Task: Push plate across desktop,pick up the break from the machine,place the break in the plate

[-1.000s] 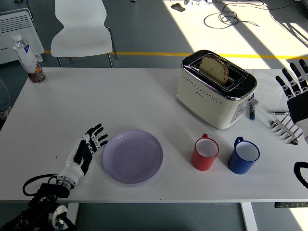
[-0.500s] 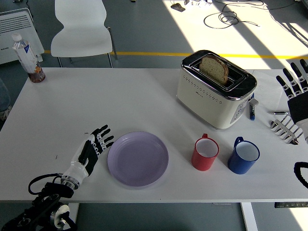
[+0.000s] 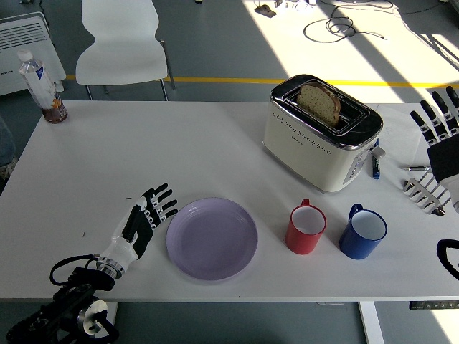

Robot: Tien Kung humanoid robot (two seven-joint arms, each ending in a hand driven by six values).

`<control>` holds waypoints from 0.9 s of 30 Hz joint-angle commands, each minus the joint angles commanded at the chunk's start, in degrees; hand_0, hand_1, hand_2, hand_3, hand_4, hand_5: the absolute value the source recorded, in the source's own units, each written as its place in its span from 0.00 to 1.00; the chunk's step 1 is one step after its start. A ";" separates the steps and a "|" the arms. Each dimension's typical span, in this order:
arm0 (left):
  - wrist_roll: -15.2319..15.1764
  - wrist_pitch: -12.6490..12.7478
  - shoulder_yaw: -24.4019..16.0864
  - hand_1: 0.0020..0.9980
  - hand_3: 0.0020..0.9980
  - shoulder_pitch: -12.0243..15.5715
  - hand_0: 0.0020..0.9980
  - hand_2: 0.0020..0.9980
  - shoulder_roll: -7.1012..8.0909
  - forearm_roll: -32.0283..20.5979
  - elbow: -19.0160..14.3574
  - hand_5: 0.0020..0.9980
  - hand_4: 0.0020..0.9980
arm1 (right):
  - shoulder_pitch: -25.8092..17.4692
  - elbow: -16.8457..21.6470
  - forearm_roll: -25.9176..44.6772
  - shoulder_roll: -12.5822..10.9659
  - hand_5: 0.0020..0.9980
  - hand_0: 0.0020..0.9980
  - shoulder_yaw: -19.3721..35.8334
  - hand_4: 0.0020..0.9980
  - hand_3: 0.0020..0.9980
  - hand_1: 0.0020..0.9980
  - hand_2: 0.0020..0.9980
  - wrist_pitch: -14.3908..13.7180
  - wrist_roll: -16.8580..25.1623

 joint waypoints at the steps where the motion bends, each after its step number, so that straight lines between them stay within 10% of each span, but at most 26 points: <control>1: 0.06 -0.10 0.03 0.85 0.93 -0.06 0.78 0.94 -0.05 -0.13 0.14 1.00 0.54 | -0.01 0.00 0.00 0.01 0.64 0.79 0.00 0.60 0.81 0.77 0.81 0.00 0.00; 17: -0.74 0.96 -0.89 0.85 0.92 -0.04 0.78 0.94 -0.70 0.73 -0.01 1.00 0.54 | -0.22 0.36 -0.65 0.00 0.64 0.79 0.05 0.60 0.81 0.77 0.81 -0.27 -0.14; 27: -2.28 6.28 -13.22 0.85 0.90 4.95 0.80 0.92 -2.55 6.11 -4.07 1.00 0.54 | 3.36 1.09 -8.28 -5.32 0.61 0.79 -1.84 0.60 0.81 0.77 0.81 -4.88 -0.12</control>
